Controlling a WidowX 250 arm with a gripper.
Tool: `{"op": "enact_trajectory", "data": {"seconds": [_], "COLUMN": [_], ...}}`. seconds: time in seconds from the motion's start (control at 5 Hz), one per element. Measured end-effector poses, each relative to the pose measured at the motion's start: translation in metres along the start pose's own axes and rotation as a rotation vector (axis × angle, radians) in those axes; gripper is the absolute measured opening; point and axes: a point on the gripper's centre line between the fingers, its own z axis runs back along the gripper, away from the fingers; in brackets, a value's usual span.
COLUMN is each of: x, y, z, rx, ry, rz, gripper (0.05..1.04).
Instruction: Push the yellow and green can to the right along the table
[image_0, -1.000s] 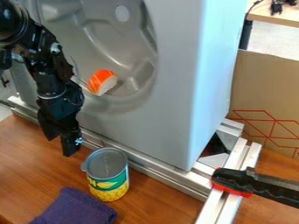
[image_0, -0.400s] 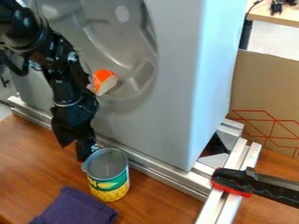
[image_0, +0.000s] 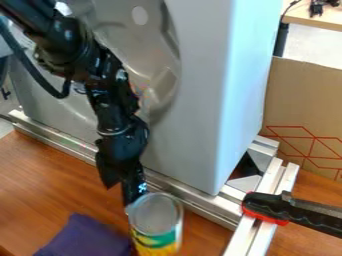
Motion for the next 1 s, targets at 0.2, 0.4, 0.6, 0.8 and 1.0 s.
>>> {"op": "enact_trajectory", "data": {"seconds": [0.2, 0.4, 0.6, 0.8, 1.0], "x": [0.004, 0.005, -0.004, -0.015, -0.036], "y": [-0.029, -0.031, -0.012, 0.011, 0.021], "z": [-0.003, 0.007, 0.034, 0.061, 0.074], "rx": [0.000, 0.024, 0.078, 0.118, 0.109], "ry": [0.052, 0.014, -0.051, -0.116, -0.080], "rz": [-0.078, -0.058, 0.027, 0.124, 0.150], "gripper": [1.000, 1.000, 1.000, 1.000, 1.000]}}
